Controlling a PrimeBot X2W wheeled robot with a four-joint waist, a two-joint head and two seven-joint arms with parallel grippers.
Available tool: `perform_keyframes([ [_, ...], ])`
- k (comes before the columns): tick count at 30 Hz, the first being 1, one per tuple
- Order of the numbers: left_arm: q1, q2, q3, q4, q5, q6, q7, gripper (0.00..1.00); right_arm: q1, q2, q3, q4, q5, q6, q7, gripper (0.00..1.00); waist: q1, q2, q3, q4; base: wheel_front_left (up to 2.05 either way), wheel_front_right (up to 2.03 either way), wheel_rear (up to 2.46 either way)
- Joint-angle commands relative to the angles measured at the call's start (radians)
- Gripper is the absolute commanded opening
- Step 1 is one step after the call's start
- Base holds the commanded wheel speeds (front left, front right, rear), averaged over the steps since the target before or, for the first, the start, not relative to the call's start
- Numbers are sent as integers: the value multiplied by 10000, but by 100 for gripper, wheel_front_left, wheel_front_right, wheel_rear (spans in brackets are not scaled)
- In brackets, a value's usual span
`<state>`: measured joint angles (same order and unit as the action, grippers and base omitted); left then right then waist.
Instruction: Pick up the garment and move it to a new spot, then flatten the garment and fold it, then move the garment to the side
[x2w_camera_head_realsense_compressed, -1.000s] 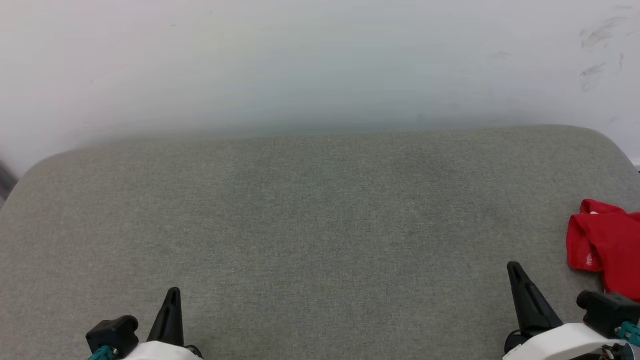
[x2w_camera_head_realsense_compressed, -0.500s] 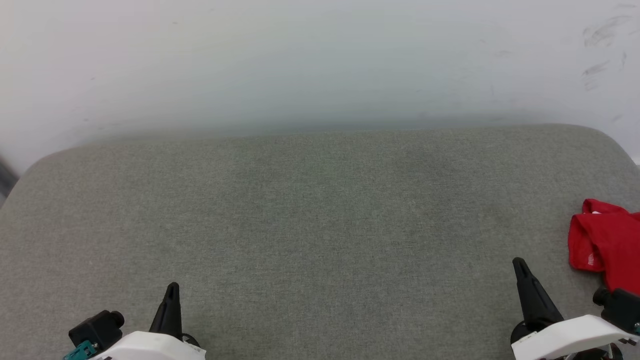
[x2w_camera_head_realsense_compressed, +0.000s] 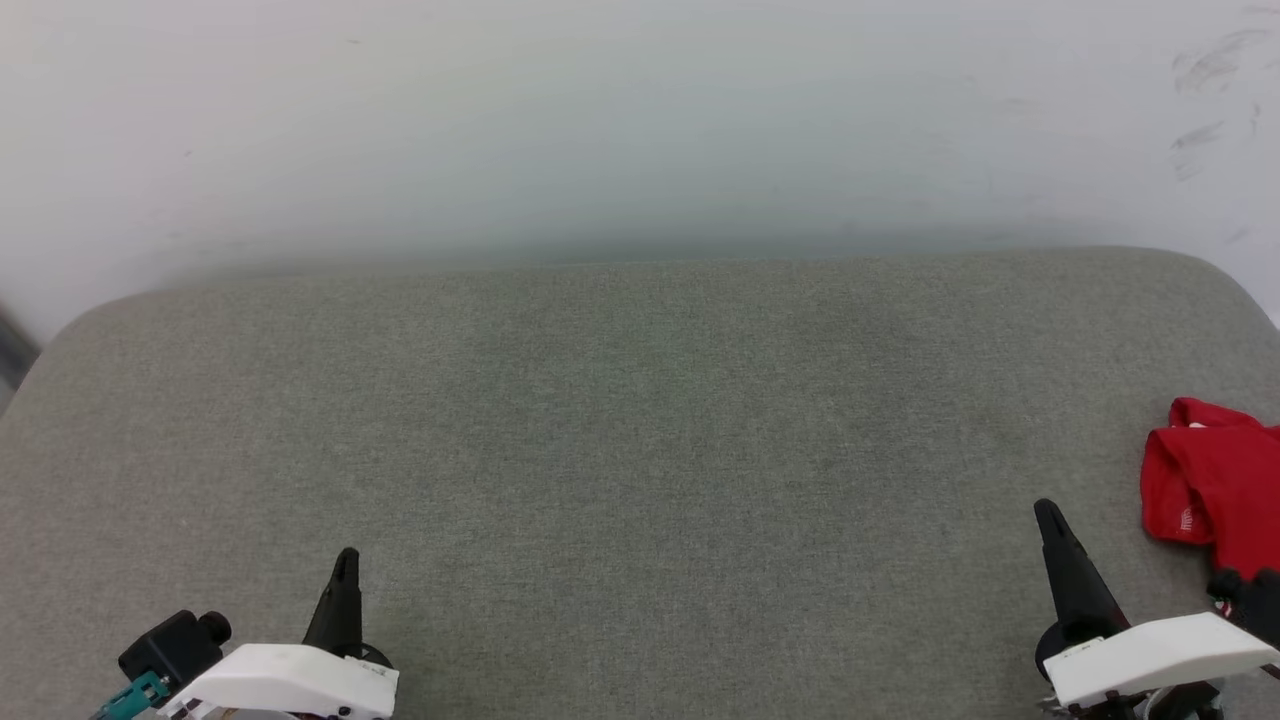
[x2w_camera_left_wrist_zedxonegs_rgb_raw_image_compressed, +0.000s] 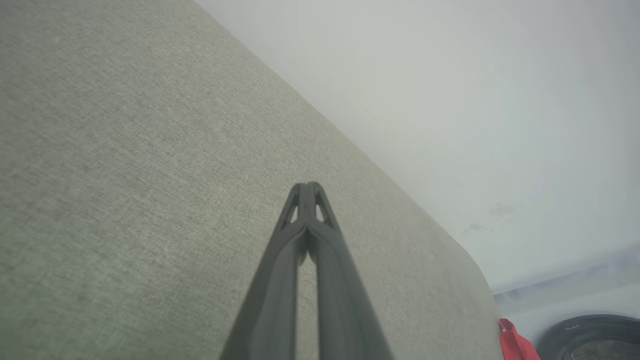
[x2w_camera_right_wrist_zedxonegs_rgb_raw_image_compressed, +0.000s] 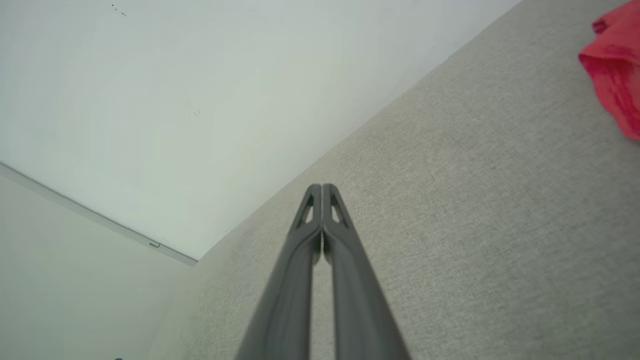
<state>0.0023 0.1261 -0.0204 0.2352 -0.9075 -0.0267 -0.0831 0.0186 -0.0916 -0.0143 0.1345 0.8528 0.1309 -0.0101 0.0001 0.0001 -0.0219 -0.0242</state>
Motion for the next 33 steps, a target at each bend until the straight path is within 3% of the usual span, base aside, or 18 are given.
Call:
perform_keyframes([
  [1,-287,21,100,-89,-242,-77,49,0,-288,13,-44,-53,298,0,22,0,-1,-1,3,3,0,0,0],
  [33,-720,-353,711,-2,-3475,-547,976,0,-776,139,-401,488,3853,-1,532,0,-1,-1,98,95,0,0,0],
])
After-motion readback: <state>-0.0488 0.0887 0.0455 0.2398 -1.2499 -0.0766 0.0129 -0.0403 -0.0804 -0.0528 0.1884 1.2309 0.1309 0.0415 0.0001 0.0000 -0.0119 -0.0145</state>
